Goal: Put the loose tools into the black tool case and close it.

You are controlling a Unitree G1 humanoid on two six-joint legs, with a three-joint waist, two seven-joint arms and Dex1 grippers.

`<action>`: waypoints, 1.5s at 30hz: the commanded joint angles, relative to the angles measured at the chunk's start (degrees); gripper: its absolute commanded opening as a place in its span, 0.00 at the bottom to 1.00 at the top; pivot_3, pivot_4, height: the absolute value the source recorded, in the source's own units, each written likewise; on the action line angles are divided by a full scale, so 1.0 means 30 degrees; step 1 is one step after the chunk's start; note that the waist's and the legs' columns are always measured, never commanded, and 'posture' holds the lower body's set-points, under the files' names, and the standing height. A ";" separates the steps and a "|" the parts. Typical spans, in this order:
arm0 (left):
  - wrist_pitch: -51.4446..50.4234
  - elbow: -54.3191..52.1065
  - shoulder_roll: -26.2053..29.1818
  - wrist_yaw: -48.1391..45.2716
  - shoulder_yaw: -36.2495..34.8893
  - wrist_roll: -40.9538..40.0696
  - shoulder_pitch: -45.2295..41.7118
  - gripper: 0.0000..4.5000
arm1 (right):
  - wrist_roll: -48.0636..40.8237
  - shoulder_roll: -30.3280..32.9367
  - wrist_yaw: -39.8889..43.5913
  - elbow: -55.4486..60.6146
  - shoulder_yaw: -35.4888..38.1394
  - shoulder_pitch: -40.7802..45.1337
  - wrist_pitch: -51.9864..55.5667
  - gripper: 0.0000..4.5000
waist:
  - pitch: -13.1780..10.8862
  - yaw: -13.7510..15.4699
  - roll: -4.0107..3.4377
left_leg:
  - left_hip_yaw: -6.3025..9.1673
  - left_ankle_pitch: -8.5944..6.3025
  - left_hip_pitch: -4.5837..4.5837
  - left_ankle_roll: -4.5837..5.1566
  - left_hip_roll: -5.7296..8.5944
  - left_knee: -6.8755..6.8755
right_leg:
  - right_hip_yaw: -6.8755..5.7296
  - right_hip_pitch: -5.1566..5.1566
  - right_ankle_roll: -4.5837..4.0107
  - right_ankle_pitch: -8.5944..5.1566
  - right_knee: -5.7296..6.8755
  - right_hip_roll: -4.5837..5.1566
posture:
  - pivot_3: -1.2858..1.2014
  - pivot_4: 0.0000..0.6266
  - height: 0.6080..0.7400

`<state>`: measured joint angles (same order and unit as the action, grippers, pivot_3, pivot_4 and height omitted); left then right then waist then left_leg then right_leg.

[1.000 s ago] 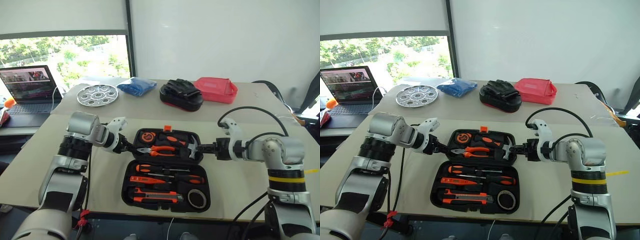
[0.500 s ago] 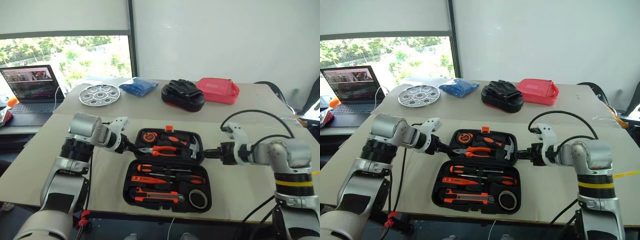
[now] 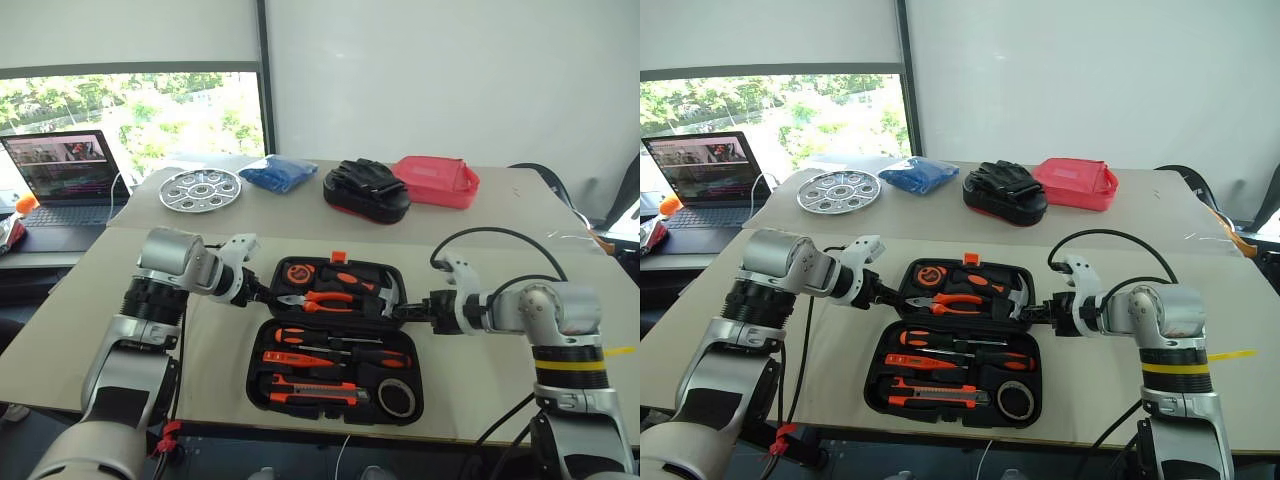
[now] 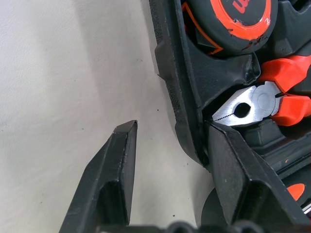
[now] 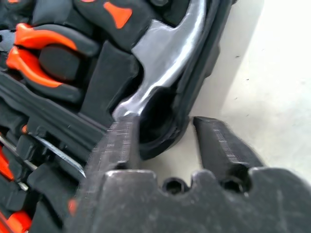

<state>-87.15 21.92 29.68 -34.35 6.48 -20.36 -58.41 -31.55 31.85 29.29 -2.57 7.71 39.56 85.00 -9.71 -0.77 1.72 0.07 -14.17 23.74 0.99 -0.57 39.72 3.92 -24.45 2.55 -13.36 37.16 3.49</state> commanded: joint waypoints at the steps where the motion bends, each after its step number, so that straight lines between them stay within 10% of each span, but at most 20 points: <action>1: 0.0289 -0.0609 -0.0274 -0.0045 -0.0156 -0.0312 0.0064 0.51 | 0.0020 0.0092 0.0053 -0.0209 0.0077 0.0378 -0.0253 0.10 | 0.0000 0.0003 0.0000 | 0.0002 0.0000 -0.0005 0.0000 -0.0001 0.0001 | -0.0001 0.0007 0.0001 0.0000 -0.0002 -0.0001 | 0.52 0.24 1.00; 7: 0.0545 -0.0521 -0.0384 0.0043 -0.0302 -0.0249 0.0175 0.51 | 0.0095 0.0268 0.0211 -0.0313 -0.0106 0.0218 -0.0486 0.00 | 0.0001 -0.0001 0.0000 | 0.0005 0.0000 -0.0013 0.0000 -0.0002 -0.0002 | -0.0003 0.0018 0.0001 0.0000 -0.0006 -0.0002 | 0.52 0.24 1.00; 15: 0.0710 -0.0086 -0.0618 0.0092 -0.1027 -0.0244 -0.0011 0.01 | -0.0016 0.0293 0.0358 0.0149 -0.0383 0.0171 -0.0337 0.00 | 0.0005 -0.0038 -0.0007 | 0.0007 0.0001 -0.0032 -0.0003 -0.0002 0.0000 | 0.0000 0.0031 0.0010 0.0007 -0.0007 -0.0002 | 0.52 0.24 1.00; 45: 0.8590 -0.7136 -0.1132 -0.1725 -0.4876 -0.2560 0.5999 0.01 | 0.0482 -0.0280 -0.0617 0.6172 0.1336 -0.3469 -0.7934 0.00 | 0.0000 0.0002 -0.0012 | 0.0010 0.0006 0.0042 -0.0013 -0.0047 -0.0020 | 0.0020 -0.0064 0.0000 0.0016 -0.0015 0.0008 | 0.52 0.24 1.00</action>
<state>-66.23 5.41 27.51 -36.96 -6.59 -24.78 -39.31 -30.36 31.00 28.13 12.00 9.32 28.07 66.05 -9.71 -0.76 1.68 0.08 -14.15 23.87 0.95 -0.72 39.67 3.98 -24.64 2.56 -13.31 37.11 3.52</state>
